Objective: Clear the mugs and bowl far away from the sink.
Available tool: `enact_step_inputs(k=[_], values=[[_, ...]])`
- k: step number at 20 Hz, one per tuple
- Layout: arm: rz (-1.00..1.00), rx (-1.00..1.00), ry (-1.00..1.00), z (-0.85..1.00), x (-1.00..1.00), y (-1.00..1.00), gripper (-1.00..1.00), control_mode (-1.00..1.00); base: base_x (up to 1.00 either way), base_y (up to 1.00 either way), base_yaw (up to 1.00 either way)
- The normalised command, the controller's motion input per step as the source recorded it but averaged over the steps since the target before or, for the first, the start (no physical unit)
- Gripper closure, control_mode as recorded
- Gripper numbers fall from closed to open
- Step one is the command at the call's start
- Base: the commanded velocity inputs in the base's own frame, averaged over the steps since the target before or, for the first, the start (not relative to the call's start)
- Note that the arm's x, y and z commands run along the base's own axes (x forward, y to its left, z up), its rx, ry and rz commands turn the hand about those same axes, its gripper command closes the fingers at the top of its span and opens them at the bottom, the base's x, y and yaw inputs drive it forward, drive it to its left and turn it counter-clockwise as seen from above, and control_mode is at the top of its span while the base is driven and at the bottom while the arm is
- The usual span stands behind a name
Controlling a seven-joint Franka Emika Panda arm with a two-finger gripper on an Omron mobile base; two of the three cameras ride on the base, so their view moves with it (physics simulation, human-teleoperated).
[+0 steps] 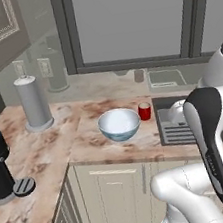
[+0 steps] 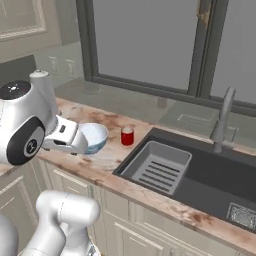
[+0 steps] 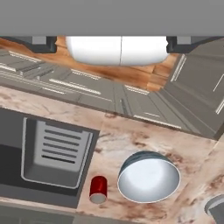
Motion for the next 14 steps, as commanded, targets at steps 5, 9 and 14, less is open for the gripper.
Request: enact_step_inputs(k=[5,9,14], values=[[0.00,0.00,0.00,0.00,0.00,0.00,-1.00,1.00,0.59,0.00,0.42],[0.00,0.00,0.00,0.00,0.00,0.00,-1.00,1.00,0.44,0.00,0.42],[0.00,0.00,0.00,0.00,0.00,0.00,-1.00,1.00,0.57,0.00,0.22]])
